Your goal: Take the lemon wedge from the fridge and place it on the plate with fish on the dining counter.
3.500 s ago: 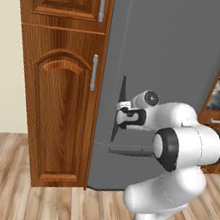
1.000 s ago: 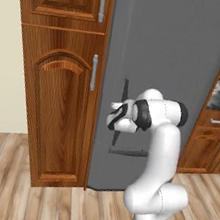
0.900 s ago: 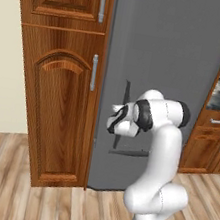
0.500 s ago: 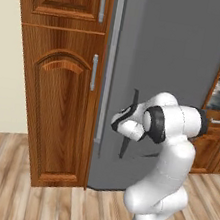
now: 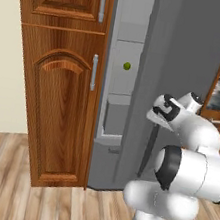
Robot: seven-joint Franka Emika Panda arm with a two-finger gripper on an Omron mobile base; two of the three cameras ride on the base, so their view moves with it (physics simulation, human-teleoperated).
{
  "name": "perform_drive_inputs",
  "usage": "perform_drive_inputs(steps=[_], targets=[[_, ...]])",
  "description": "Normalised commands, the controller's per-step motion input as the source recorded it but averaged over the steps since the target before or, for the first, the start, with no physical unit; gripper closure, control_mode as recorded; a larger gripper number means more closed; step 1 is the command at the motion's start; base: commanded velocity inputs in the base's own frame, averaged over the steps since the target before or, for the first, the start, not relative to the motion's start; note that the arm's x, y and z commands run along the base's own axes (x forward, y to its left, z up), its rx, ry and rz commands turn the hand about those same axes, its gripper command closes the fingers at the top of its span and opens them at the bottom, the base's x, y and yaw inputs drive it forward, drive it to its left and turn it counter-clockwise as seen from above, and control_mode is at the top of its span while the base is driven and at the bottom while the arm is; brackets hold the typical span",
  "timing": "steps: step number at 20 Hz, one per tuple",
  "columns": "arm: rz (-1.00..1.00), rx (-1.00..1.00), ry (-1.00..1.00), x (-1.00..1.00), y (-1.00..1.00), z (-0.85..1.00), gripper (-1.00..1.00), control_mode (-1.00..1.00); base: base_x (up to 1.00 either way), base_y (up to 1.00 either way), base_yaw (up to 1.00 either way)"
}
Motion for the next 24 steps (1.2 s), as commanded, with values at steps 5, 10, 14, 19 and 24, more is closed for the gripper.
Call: perform_drive_inputs(steps=[5, 10, 14, 19, 24], targets=[[-0.26, -0.01, -0.17, -0.87, 0.12, 1.0, -1.0, -1.0, 0.0, 0.0, 0.0], [-0.24, -0.03, -0.06, -0.69, 0.54, 1.0, -1.0, -1.0, 0.0, 0.0, 0.0], [-0.16, -0.25, 0.0, -0.52, 0.99, 0.64, -1.0, -1.0, 0.0, 0.0, 0.0], [-0.14, -0.48, -0.11, -0.08, 1.0, 0.05, -1.0, -1.0, 0.0, 0.0, 0.0], [-0.43, -0.42, -0.05, -0.07, 1.0, 0.25, -1.0, -1.0, 0.0, 0.0, 0.0]])
